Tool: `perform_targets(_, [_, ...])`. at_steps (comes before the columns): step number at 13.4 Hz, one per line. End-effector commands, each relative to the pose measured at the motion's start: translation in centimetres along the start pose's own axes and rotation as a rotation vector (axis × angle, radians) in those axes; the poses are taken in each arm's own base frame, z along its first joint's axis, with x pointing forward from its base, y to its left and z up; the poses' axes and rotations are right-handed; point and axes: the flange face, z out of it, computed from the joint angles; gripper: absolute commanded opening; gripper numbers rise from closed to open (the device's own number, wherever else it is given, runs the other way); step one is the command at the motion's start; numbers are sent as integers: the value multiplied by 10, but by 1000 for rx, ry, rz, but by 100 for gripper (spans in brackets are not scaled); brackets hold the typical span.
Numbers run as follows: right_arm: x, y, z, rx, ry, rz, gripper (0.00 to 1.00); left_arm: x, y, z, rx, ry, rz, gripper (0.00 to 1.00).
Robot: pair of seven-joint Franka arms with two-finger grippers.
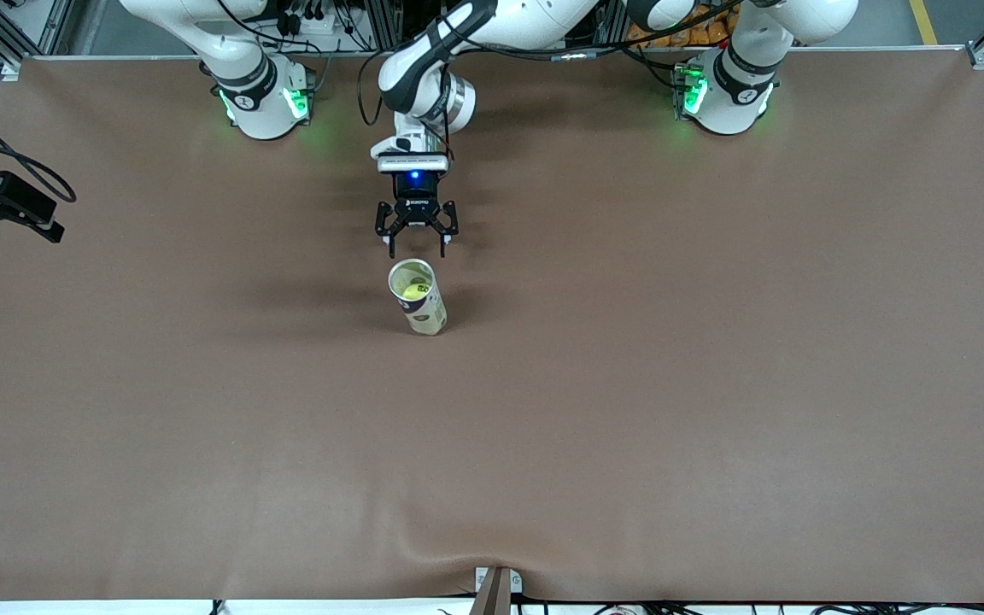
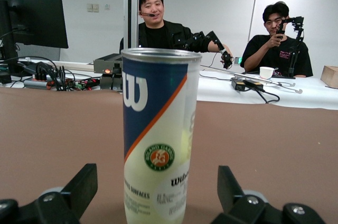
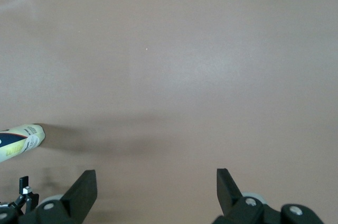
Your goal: Insert tennis ball vertically with right arm
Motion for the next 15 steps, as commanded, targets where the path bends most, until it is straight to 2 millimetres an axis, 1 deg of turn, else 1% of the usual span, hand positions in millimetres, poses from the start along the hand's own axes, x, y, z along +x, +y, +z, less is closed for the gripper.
perform_targets(1, [-5, 3, -7, -16, 8, -11, 100, 0, 3, -15, 22, -12, -14, 100])
perform_targets(4, [-5, 3, -7, -15, 7, -11, 100, -4, 6, -34, 20, -34, -15, 100])
perform_targets(8, [-6, 3, -7, -15, 4, -11, 100, 2, 15, -60, 16, -49, -18, 100])
perform_targets(10, [-6, 3, -7, -15, 4, -11, 100, 12, 20, -72, 20, -69, -5, 100])
perform_targets(12, [-6, 3, -7, -15, 4, -11, 100, 22, 25, -91, 21, -96, -7, 100])
perform_targets(14, [-6, 4, -7, -15, 4, -10, 100, 35, 30, -107, 24, -120, -8, 100])
perform_targets(15, [-6, 3, -7, -15, 4, -11, 100, 44, 32, -112, 33, -129, -6, 100])
